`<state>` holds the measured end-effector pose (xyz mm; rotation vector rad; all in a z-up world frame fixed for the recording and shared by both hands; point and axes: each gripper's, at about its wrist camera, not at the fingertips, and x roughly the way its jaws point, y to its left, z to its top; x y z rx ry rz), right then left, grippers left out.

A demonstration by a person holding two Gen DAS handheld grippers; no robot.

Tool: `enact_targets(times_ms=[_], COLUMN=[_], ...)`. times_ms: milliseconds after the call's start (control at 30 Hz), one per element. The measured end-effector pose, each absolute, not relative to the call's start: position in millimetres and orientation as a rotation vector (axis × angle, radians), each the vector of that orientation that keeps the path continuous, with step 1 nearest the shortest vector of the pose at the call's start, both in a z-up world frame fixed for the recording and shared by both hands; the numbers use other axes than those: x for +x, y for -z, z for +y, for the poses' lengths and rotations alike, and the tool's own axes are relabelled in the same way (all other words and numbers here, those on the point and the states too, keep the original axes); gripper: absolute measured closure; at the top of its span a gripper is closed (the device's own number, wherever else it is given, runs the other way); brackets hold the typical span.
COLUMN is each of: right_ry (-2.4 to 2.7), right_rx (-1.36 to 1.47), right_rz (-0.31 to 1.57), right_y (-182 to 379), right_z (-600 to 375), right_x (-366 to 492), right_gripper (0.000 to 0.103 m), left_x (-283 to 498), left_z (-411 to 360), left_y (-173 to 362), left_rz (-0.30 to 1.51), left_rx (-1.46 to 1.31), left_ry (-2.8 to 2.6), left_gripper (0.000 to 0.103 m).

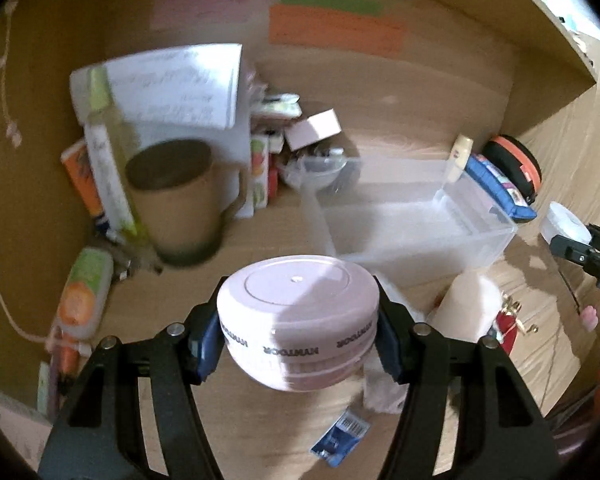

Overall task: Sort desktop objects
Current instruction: 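Carry the pink jar and white jar over the clear plastic box with both grippers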

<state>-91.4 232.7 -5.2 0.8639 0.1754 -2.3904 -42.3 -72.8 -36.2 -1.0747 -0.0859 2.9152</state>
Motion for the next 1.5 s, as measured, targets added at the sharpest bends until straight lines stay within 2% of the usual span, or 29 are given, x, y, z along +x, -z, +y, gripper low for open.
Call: enact_targets(times_ms=[333,733,1500], right_ry=[2.379,2.355,2.26], right_rx=[0.844,0.852,1.004], right_rz=[0.148,0.128,0.194], right_y=[-7,-11,28], right_z=[229,221,178], right_x=[-110,-137,-200], right_gripper=[0.041,0.041,0.041], left_x=[-72,-112,-183], left_z=[-56,-36,-15], left_y=[14,11,49], left_rz=[-0.058,-0.046,-0.001], left_rx=[-1.016,-1.032,-1.214], left_ry=[-2.857,-2.774,-2.621], left_gripper=[0.04,0.04,0.04])
